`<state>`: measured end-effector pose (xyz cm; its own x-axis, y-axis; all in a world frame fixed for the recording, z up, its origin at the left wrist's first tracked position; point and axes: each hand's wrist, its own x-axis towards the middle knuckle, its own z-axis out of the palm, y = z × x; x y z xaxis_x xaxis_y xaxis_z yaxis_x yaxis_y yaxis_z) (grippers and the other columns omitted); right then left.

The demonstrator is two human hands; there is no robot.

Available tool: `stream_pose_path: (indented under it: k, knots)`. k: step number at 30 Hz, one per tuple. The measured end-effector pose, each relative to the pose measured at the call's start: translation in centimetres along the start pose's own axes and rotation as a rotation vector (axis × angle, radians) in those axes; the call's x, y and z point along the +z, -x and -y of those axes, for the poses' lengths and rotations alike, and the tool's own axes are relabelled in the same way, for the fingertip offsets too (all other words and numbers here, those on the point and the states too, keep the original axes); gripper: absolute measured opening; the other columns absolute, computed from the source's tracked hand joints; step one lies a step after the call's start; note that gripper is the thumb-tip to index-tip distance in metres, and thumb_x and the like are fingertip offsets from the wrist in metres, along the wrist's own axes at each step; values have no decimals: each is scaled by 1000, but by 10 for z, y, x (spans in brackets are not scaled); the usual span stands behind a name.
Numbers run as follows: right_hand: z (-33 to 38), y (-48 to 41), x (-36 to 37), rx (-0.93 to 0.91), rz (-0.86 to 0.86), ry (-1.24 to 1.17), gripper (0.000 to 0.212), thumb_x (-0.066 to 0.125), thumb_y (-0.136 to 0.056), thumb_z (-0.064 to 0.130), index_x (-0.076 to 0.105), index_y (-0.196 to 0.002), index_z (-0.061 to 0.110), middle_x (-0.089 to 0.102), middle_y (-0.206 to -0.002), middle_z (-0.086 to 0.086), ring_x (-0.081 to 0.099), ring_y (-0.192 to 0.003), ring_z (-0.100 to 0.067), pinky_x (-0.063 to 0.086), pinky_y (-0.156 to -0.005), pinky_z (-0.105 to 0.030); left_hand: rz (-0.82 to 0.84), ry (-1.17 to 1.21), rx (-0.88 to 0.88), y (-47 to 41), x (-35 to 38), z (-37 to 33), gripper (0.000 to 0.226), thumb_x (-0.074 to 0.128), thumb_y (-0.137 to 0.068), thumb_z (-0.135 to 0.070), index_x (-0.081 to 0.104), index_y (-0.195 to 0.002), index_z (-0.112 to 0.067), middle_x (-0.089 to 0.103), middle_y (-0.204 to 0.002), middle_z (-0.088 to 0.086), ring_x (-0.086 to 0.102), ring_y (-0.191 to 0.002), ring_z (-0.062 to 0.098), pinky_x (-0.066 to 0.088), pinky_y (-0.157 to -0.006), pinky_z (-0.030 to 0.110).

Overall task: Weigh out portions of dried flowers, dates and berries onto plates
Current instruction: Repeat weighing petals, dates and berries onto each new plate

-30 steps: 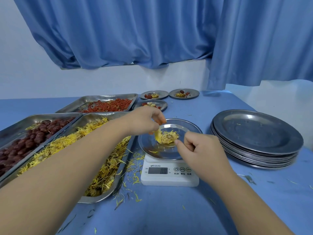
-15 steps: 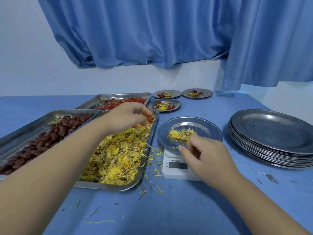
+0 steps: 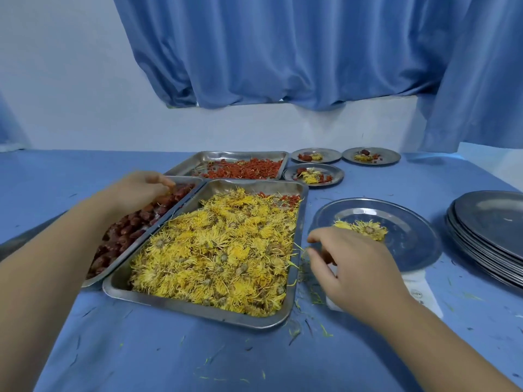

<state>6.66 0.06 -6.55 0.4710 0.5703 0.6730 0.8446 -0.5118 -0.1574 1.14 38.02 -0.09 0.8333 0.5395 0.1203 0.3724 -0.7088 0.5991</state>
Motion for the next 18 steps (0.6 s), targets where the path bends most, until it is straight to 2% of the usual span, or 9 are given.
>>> stream_pose_path:
  k: [2,6,9,11,14,18]
  knots:
    - [-2,2,1,-1,-26,6,5,57,-82,24,61,-85,22,53,-63,12,51,-56,-11,41,-43,-27,-11,-61,-17,-5,3,15,17,52,-98,-22,67,-98,-30,65,-118,7,59,-104,26,42,-94,41]
    - [-4,3,4,-6,-42,-4,10,51,-84,27,60,-83,23,51,-63,13,49,-56,-9,40,-45,-24,120,-233,-52,-16,13,36,40,47,-93,2,62,-126,-16,57,-137,8,50,-127,25,30,-114,43]
    - [-5,3,7,9,-33,5,17,46,-86,31,60,-80,24,52,-63,13,49,-57,-10,42,-44,-26,215,-411,-121,-20,22,42,57,42,-88,10,53,-137,-15,51,-143,10,46,-132,27,30,-113,42]
    - [-7,3,7,11,-47,-2,20,43,-86,32,60,-79,23,53,-63,13,51,-57,-10,43,-45,-27,204,-437,-139,-20,25,45,57,43,-86,11,54,-137,-15,54,-139,11,51,-124,28,38,-106,41]
    - [-9,4,6,23,-78,-18,21,44,-86,31,61,-77,22,56,-64,11,53,-58,-12,45,-45,-30,162,-432,-116,-21,24,52,48,48,-85,10,62,-123,-16,63,-125,11,57,-103,23,47,-92,36]
    - [-12,4,4,61,-99,-25,20,46,-85,29,63,-78,21,59,-66,11,55,-60,-13,47,-48,-30,84,-409,-106,-22,20,61,34,56,-88,-5,65,-118,-19,65,-122,8,60,-106,24,46,-96,35]
